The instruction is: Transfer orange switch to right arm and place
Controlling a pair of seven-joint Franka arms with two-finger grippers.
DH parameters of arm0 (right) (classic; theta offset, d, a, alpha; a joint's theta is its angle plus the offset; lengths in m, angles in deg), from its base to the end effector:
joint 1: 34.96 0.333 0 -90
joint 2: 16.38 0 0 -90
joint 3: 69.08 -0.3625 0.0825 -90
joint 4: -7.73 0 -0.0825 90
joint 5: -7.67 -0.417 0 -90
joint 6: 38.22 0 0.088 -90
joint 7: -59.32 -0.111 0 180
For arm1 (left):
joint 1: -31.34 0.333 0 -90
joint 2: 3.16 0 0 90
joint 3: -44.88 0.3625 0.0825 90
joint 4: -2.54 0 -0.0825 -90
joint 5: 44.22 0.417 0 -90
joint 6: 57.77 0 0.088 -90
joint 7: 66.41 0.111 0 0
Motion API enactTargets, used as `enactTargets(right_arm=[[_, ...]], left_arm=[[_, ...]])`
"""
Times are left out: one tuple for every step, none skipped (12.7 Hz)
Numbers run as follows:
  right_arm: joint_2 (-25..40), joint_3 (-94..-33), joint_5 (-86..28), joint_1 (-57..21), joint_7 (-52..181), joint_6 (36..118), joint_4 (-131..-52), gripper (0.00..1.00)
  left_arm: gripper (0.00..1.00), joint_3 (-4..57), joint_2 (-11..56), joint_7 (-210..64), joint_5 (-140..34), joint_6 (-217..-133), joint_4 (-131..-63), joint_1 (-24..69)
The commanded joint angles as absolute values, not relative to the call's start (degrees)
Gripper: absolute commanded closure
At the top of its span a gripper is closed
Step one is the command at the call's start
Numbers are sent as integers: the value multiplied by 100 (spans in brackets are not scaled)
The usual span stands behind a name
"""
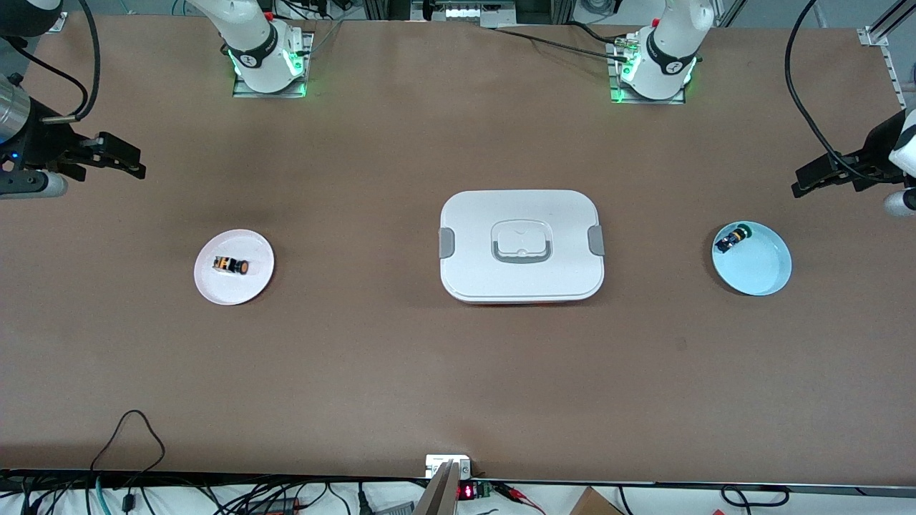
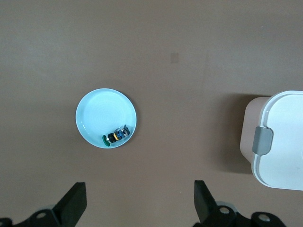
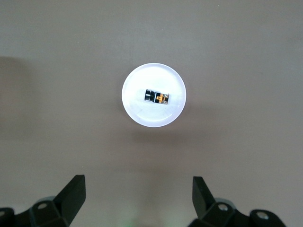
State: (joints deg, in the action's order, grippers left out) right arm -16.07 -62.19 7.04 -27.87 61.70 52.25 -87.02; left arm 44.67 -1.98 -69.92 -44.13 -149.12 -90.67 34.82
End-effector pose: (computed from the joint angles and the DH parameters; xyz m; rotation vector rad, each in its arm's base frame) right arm 0.5859 0.0034 0.6228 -3.1265 -0.0695 0.1249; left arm 0.5931 0.0341 0.6286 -3.1334 -0.1855 0.0833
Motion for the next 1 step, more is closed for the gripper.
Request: enactTargets(right_arm=[[-1620, -6240, 776, -2802, 6143, 5213, -8613, 0]], left_arm=[[0, 4470, -175, -7028, -4431, -14795, -8975, 3485]])
